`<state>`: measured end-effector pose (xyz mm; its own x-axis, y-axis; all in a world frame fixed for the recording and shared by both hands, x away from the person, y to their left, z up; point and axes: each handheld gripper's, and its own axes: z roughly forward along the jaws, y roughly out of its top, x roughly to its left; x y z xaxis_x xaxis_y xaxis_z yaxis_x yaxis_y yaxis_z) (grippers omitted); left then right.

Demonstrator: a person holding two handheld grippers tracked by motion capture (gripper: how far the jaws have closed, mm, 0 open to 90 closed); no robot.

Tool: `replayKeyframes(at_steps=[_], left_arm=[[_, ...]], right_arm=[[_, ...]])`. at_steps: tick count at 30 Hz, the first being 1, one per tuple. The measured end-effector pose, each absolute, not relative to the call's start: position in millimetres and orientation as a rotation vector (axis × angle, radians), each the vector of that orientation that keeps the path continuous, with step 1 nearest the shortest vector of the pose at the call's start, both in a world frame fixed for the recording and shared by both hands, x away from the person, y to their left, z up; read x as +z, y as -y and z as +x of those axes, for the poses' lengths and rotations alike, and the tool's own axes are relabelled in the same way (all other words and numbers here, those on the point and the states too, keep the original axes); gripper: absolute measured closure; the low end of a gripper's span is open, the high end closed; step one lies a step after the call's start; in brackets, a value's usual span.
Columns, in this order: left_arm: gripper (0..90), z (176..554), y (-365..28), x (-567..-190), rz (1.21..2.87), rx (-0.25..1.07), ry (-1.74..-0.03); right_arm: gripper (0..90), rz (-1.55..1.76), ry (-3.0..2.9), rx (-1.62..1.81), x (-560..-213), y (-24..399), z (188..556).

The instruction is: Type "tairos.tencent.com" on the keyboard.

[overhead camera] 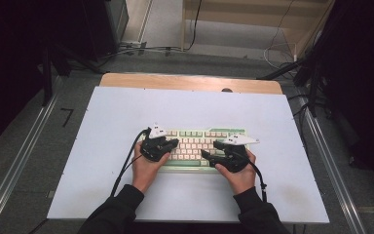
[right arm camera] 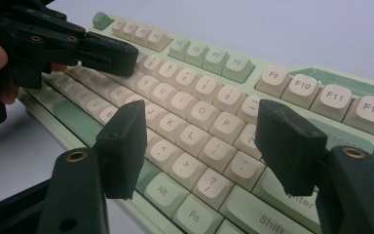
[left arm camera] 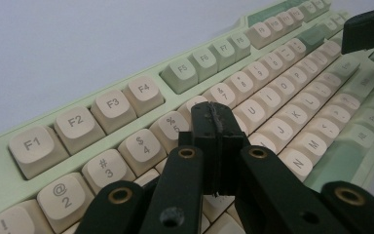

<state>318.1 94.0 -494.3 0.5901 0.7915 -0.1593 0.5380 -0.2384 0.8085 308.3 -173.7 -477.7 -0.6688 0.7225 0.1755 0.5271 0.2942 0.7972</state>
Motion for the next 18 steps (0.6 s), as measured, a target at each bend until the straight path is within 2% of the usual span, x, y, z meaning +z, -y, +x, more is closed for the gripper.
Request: replayKeyframes(at_steps=[13, 18], left_arm=[[90.0, 319.4, -91.3, -495.2, 1.945, 0.351, -1.071], [90.0, 317.0, -95.3, -489.5, 1.894, 0.330, -1.054]], right_arm=[[34.8, 1.149, -2.351, 1.308, -478.2, 171.8, 308.5], [34.8, 1.148, -2.351, 1.309, -478.2, 171.8, 309.0]])
